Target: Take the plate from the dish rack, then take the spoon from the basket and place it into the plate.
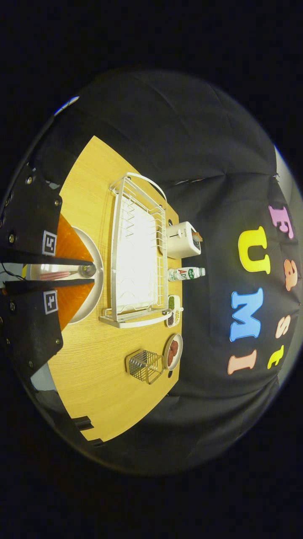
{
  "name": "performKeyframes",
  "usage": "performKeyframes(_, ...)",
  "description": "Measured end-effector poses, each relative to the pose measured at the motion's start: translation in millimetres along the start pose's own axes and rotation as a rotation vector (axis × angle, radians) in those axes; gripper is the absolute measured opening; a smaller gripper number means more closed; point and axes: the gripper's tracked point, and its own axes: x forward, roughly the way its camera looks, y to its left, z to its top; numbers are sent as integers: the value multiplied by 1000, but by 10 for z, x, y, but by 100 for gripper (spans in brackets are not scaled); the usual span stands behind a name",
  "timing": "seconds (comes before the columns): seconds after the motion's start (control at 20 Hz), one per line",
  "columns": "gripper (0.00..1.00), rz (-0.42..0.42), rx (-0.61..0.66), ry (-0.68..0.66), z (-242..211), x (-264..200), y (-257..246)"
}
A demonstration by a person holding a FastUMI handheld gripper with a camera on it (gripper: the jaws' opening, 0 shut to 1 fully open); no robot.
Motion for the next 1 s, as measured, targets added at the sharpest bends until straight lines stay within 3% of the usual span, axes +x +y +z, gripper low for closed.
performKeyframes(0.55, 16, 0, -45, -49, 167, -62, 31)
performKeyframes(0.8, 16, -65, -91, -225, 853, -289, -117)
performKeyframes(1.0, 28, -131, -129, -391, 1470, -492, -250)
